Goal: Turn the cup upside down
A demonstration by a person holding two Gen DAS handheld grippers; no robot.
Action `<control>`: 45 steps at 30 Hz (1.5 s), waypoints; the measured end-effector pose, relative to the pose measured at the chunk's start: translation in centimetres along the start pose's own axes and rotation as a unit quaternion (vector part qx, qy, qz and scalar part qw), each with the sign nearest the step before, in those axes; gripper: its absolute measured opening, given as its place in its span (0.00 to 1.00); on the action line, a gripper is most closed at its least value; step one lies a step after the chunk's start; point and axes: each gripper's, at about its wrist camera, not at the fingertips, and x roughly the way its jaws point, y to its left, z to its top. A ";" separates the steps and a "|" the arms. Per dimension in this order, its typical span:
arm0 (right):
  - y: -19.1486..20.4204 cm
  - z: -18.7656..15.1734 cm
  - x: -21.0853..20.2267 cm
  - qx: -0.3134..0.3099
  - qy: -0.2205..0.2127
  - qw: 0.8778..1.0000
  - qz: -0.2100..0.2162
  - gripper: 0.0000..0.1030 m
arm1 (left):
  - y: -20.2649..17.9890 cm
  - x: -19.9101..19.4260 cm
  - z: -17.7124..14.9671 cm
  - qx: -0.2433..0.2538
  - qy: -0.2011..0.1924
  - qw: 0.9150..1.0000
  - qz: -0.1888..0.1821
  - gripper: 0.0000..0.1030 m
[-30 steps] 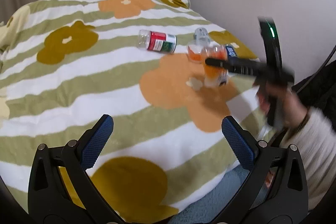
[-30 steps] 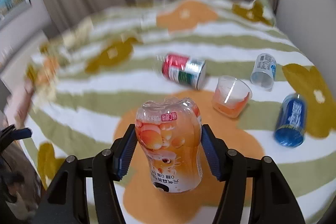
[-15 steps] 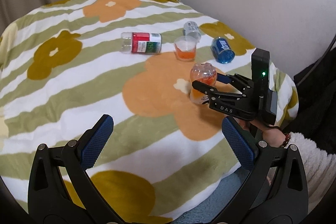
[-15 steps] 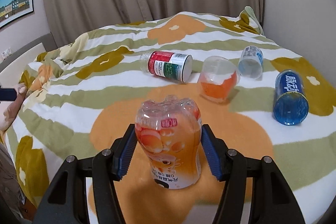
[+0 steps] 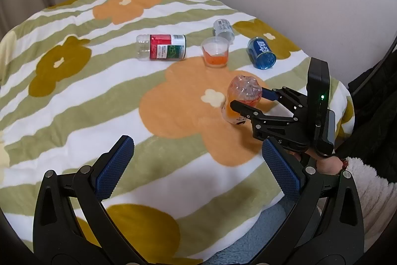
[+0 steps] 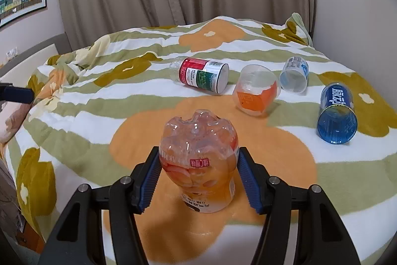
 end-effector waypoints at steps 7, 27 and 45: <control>-0.6 0.2 -0.4 0.029 -0.018 0.999 -0.006 1.00 | -0.1 -0.4 -0.1 0.001 -0.005 1.000 0.005 1.00; 6.0 6.6 -21.7 -0.033 -0.145 0.973 -0.178 1.00 | -3.5 -12.0 0.8 0.031 -0.201 0.979 0.008 1.00; 6.5 5.7 -32.4 0.110 -0.201 0.925 -0.304 1.00 | -7.9 -17.6 0.8 0.043 -0.336 0.938 0.076 1.00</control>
